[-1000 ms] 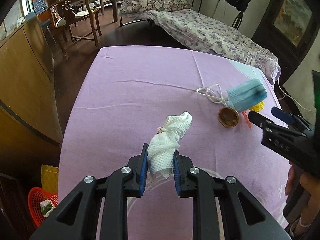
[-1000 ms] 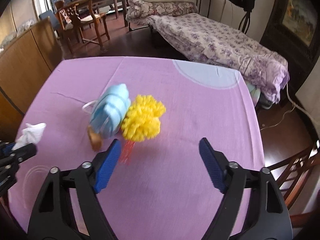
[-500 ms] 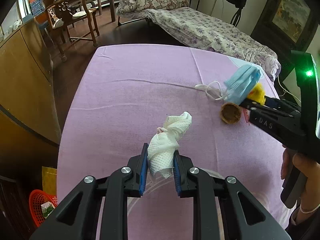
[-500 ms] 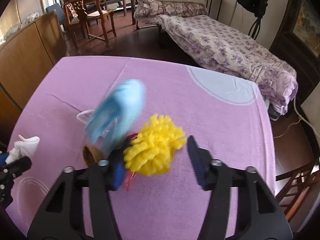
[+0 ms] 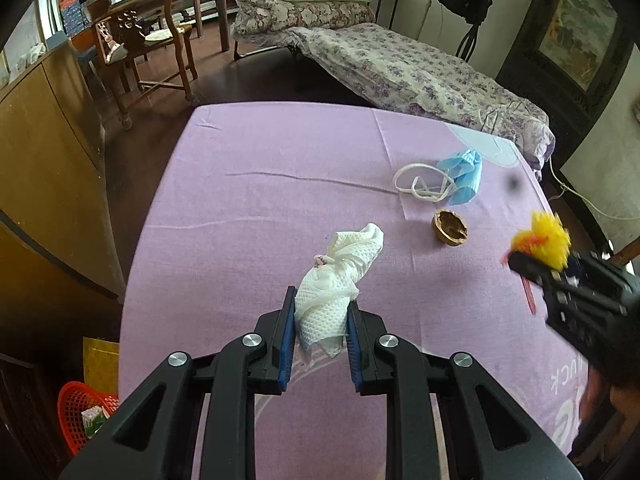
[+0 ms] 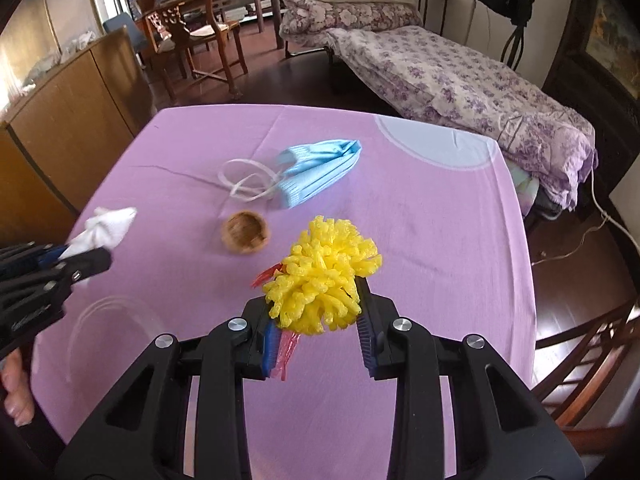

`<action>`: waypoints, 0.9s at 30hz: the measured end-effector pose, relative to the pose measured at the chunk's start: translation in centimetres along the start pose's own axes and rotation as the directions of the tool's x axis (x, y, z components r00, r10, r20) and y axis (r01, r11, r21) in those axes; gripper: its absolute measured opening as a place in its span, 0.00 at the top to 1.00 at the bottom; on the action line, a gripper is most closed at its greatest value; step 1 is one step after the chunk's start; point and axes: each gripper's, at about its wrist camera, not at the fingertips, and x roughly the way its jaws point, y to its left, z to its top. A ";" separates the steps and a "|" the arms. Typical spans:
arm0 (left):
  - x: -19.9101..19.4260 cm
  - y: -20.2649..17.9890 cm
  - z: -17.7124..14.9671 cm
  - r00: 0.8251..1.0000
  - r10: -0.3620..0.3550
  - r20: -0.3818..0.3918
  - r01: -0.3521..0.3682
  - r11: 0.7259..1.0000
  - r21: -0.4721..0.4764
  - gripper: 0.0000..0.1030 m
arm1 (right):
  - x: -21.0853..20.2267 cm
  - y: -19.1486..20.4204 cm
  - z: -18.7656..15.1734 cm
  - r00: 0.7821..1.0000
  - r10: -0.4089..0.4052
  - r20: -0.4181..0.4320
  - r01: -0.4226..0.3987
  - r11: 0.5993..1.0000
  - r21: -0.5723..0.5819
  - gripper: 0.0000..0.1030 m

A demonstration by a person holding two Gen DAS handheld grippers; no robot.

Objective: Collect trash
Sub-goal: 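Carry the tissue and yellow sponge in both tools over the wastebasket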

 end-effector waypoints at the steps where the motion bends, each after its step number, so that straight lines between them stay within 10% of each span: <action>1: -0.2 -0.2 -0.1 1.000 0.008 0.004 -0.008 1.000 0.004 0.78 | -0.4 0.4 -0.4 1.000 -0.002 0.002 0.002 1.000 -0.003 0.68; 27: -11.0 7.2 -11.9 0.994 0.109 0.021 -0.105 0.984 -0.143 0.78 | -6.7 10.7 -9.2 0.987 0.157 -0.014 -0.158 0.983 -0.097 0.68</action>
